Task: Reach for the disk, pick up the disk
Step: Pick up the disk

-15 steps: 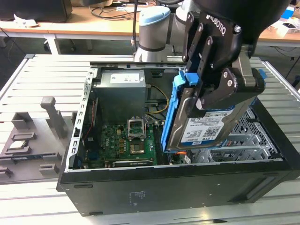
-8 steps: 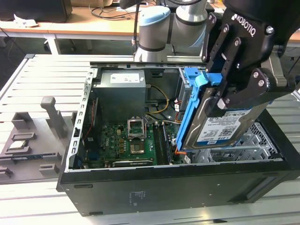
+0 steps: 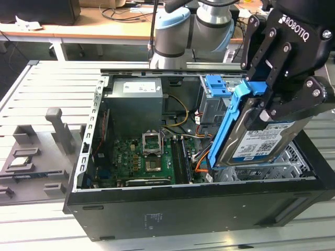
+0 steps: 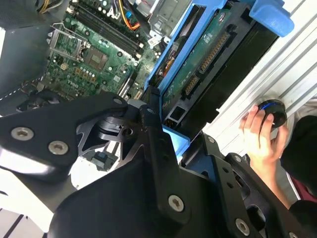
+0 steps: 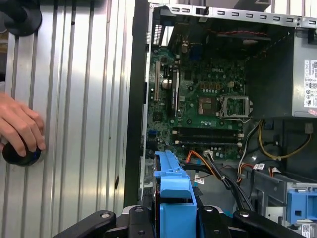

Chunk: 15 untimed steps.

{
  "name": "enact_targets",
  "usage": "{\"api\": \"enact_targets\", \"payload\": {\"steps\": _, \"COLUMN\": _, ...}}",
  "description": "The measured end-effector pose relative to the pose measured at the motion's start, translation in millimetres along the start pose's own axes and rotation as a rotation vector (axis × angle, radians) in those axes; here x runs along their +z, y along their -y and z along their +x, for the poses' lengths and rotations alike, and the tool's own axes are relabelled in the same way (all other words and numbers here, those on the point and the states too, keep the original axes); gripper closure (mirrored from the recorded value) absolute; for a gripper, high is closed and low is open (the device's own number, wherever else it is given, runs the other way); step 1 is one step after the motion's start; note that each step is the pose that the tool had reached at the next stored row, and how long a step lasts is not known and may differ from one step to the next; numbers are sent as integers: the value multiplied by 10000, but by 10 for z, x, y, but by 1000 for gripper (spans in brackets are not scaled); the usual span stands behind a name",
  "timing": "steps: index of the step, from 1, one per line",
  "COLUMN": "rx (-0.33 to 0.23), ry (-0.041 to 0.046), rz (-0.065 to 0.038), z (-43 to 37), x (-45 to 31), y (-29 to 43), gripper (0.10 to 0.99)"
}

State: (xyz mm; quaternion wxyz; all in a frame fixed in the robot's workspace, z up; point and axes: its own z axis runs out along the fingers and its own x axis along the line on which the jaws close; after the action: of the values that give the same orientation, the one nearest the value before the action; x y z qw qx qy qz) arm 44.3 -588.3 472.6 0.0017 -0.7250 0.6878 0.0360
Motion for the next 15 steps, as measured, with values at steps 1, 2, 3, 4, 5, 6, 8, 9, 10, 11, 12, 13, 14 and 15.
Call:
{"api": "enact_targets", "payload": {"steps": 1, "rx": 1, "ry": 0, "rz": 0, "z": 3, "x": -2, "y": 48, "gripper": 718}}
{"api": "enact_targets", "payload": {"steps": 2, "rx": 1, "ry": -1, "rz": 0, "z": 5, "x": -4, "y": 98, "gripper": 718}}
{"api": "enact_targets", "payload": {"steps": 3, "rx": 1, "ry": 0, "rz": 0, "z": 6, "x": -5, "y": 118, "gripper": 718}}
{"api": "enact_targets", "payload": {"steps": 4, "rx": 1, "ry": 0, "rz": 0, "z": 8, "x": -7, "y": 164, "gripper": 718}}
{"api": "enact_targets", "payload": {"steps": 5, "rx": 0, "ry": 0, "rz": 0, "z": 10, "x": -8, "y": 199, "gripper": 718}}
{"api": "enact_targets", "payload": {"steps": 6, "rx": 1, "ry": 0, "rz": 0, "z": 9, "x": -9, "y": 235, "gripper": 718}}
{"api": "enact_targets", "payload": {"steps": 8, "rx": 1, "ry": 0, "rz": 0, "z": 4, "x": -11, "y": 279, "gripper": 718}}
{"api": "enact_targets", "payload": {"steps": 9, "rx": 1, "ry": 0, "rz": 0, "z": -1, "x": -11, "y": 296, "gripper": 718}}
{"api": "enact_targets", "payload": {"steps": 10, "rx": 1, "ry": 0, "rz": 0, "z": -7, "x": -10, "y": 315, "gripper": 718}}
{"api": "enact_targets", "payload": {"steps": 11, "rx": 0, "ry": -1, "rz": 0, "z": -14, "x": -9, "y": 336, "gripper": 718}}
{"api": "enact_targets", "payload": {"steps": 12, "rx": 0, "ry": 1, "rz": 0, "z": -26, "x": -3, "y": 363, "gripper": 718}}
{"api": "enact_targets", "payload": {"steps": 13, "rx": 1, "ry": -1, "rz": 0, "z": -55, "x": 13, "y": 390, "gripper": 718}}
{"api": "enact_targets", "payload": {"steps": 14, "rx": 1, "ry": -3, "rz": 0, "z": -78, "x": 30, "y": 403, "gripper": 718}}
{"api": "enact_targets", "payload": {"steps": 15, "rx": 1, "ry": -9, "rz": 0, "z": -95, "x": 46, "y": 416, "gripper": 718}}
